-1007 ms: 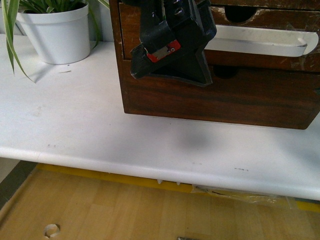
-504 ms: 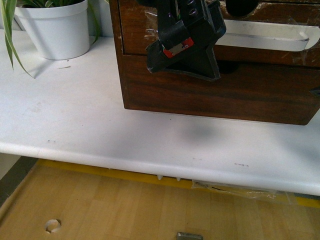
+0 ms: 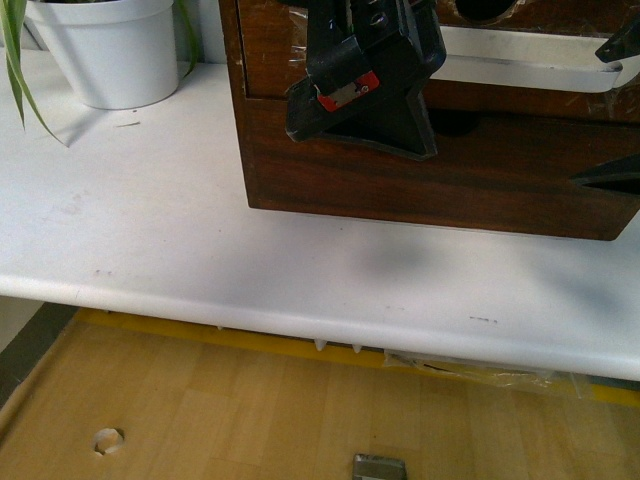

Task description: Open drawer

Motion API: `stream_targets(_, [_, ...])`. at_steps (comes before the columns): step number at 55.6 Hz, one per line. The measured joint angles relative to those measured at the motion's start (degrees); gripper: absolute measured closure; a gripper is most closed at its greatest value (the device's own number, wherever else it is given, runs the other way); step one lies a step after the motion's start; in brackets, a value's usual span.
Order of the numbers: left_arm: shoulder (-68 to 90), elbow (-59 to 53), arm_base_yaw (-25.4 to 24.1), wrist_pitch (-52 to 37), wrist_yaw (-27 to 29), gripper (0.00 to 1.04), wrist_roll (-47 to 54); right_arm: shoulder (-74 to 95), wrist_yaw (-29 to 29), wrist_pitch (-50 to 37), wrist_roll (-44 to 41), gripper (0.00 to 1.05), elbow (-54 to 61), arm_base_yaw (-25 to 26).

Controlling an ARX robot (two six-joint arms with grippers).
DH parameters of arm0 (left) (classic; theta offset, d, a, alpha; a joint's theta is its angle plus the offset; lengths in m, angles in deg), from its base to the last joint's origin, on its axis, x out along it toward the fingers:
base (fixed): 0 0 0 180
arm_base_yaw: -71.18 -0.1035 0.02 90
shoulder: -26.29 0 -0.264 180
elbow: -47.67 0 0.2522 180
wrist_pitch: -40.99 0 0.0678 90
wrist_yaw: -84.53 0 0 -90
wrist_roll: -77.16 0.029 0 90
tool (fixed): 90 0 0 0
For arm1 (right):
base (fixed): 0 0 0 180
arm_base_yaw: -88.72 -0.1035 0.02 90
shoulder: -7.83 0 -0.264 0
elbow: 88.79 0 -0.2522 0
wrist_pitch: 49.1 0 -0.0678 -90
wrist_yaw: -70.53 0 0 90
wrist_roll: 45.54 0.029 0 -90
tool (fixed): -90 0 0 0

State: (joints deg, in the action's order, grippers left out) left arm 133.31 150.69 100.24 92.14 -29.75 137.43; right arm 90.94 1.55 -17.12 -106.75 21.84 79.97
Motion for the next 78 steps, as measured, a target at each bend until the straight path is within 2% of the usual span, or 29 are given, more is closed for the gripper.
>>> stream_targets(19, [0.1,-0.1,0.0,-0.3,-0.2,0.06,0.2,4.2,-1.4,-0.7,1.2,0.09,-1.8,-1.3])
stream_targets(42, [-1.0,-0.9,0.0,4.6,-0.1,0.06,5.5,3.5,1.2,7.5,-4.0,0.09,-3.3,-2.0])
stream_targets(60, [-6.2,-7.1,1.3,5.7,1.6,0.06,10.5,-0.8,3.3,12.5,-9.2,0.09,-0.4,-2.3])
stream_targets(78, [-12.6,-14.6,1.5,5.6,-0.4,0.06,11.5,-7.6,6.1,15.6,-13.1,0.09,5.3,-2.5])
